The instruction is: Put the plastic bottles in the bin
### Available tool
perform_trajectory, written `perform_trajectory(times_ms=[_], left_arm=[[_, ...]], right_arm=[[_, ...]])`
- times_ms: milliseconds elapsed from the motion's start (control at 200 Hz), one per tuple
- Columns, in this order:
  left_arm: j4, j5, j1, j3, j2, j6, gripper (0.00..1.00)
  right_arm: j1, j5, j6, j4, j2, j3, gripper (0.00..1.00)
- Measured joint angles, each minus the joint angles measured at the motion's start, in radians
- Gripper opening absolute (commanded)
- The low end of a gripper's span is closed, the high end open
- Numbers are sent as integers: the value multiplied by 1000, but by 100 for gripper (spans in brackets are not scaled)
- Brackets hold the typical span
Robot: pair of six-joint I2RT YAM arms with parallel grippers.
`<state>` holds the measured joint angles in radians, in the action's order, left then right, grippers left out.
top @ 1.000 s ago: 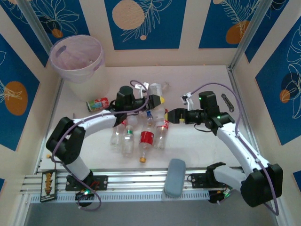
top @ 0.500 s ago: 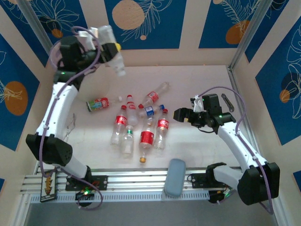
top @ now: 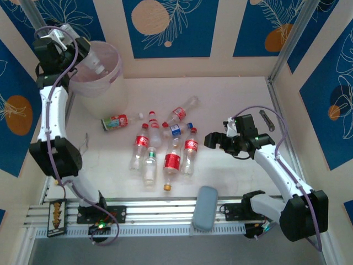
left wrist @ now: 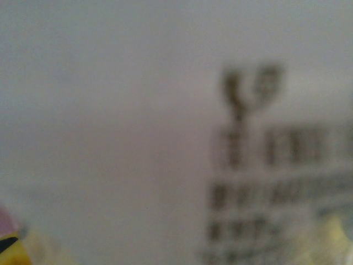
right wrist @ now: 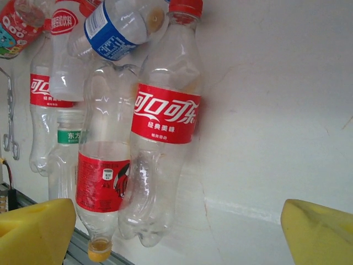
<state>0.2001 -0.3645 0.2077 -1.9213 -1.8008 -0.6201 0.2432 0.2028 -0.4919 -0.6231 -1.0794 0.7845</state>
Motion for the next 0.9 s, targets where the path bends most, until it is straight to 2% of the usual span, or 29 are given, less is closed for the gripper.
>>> perform_trajectory(times_ms=[205,375,900], left_arm=[[73,71,0,-192,-137,48,0],[177,85,0,-330,-232,128,0],[381,53,-32,-349,-382,274,0]], right_arm=[[5,-24,0,-18,21,-5,96],[5,-37,4,-30,24,-15,96],[5,-51,5,-28,29,-37,96]])
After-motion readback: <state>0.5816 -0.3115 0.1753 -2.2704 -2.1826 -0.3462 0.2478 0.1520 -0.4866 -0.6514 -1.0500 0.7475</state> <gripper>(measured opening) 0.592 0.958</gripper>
